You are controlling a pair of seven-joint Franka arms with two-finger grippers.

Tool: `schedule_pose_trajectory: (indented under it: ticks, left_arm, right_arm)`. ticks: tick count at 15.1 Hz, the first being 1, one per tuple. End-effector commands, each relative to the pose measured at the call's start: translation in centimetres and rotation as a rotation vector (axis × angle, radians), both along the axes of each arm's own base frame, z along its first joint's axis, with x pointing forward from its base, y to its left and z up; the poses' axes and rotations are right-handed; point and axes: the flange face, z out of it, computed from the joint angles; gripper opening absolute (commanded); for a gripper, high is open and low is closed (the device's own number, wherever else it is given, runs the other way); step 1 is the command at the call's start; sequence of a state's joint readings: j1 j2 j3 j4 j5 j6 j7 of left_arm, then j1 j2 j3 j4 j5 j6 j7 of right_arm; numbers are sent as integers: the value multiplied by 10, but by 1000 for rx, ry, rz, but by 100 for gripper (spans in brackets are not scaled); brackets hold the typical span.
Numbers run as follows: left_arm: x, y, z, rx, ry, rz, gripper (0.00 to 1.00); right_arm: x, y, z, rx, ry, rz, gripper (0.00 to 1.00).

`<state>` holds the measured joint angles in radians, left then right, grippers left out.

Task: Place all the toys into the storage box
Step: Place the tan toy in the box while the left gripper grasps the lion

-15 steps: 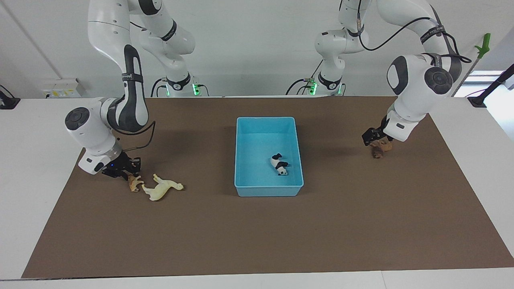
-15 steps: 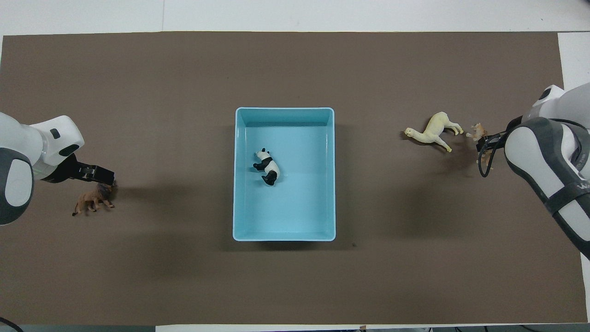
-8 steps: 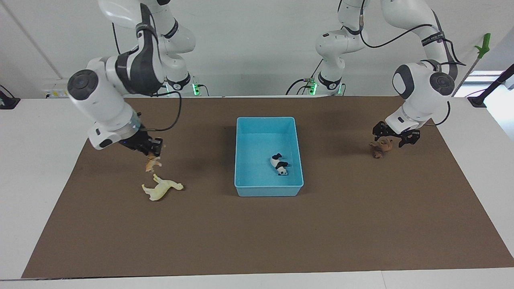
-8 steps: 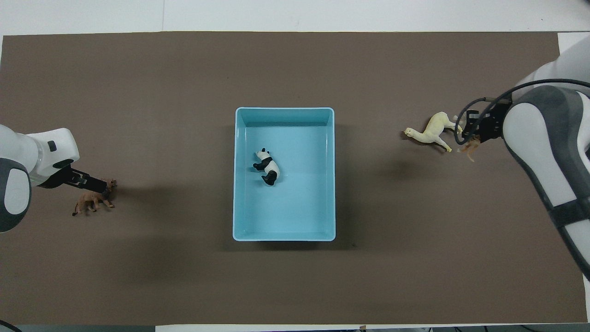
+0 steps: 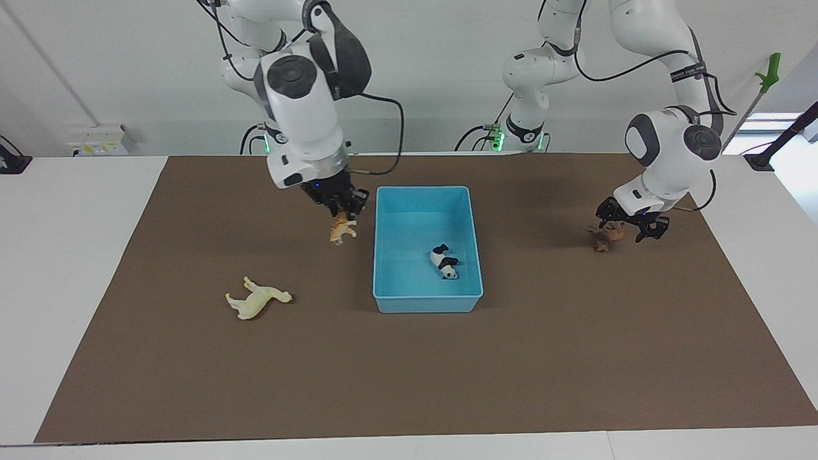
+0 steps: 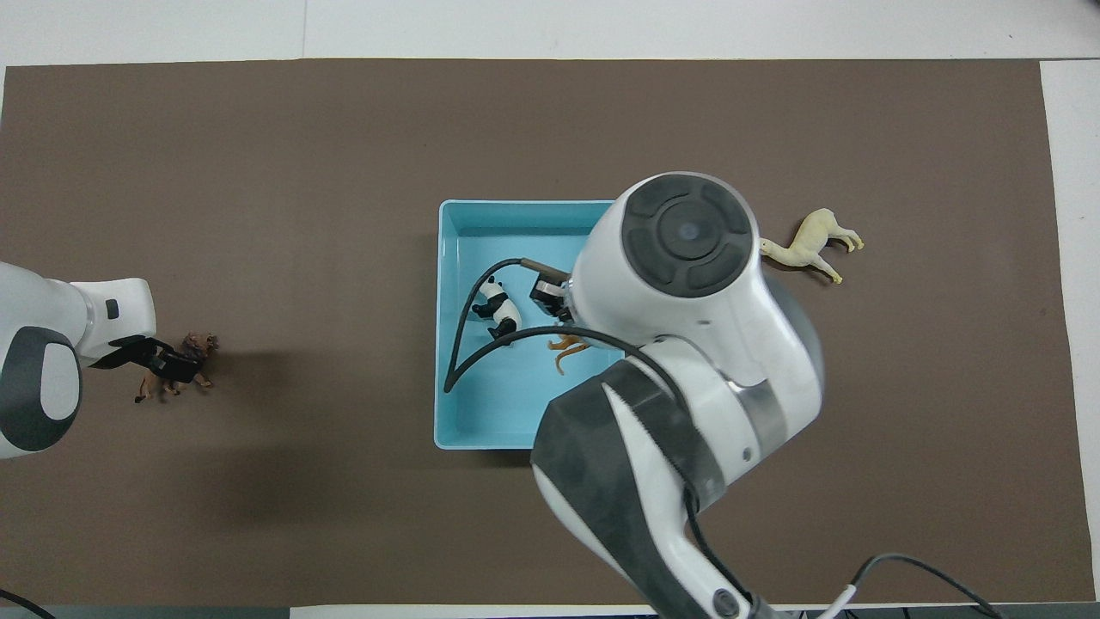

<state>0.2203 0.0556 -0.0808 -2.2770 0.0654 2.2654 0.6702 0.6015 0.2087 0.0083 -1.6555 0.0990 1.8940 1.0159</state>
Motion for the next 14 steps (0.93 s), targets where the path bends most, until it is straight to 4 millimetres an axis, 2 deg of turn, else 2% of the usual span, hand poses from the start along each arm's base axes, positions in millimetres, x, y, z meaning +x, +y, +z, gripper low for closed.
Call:
schedule_pose_trajectory:
  ticks: [1, 2, 3, 4, 5, 6, 8, 9, 10, 11, 14]
  left_arm:
    - [-18, 6, -7, 15, -19, -6, 100]
    - [-18, 6, -7, 14, -17, -5, 100]
    - [-18, 6, -7, 15, -17, -3, 99]
    - [-18, 6, -8, 15, -16, 4, 87]
    - [-19, 6, -9, 16, -14, 27, 74]
    - [-21, 5, -12, 16, -9, 57, 59]
    - [-22, 3, -15, 18, -3, 90, 28]
    - [-22, 2, -18, 19, 0, 105, 16]
    - [-22, 2, -18, 20, 3, 122, 0]
    - [-21, 2, -16, 20, 6, 126, 0]
    - [-3, -6, 2, 35, 27, 255, 0]
  right_arm:
    - [-5, 7, -41, 11, -9, -15, 17]
    - [-7, 4, -46, 13, -11, -19, 38]
    - [-9, 4, -48, 15, -12, -19, 66]
    - [-10, 5, -48, 15, -12, -19, 94]
    - [-14, 9, -48, 11, -5, -9, 100]
    - [-22, 17, -48, 6, 2, 10, 100]
    - [-25, 16, -44, -20, 36, 16, 100]
    - [-23, 14, -41, -37, 39, 22, 100]
    - [-16, 5, -36, -50, 50, 25, 100]
    - [-4, -13, -28, -64, 49, 57, 100]
    - [31, -100, 1, -38, 18, 273, 100]
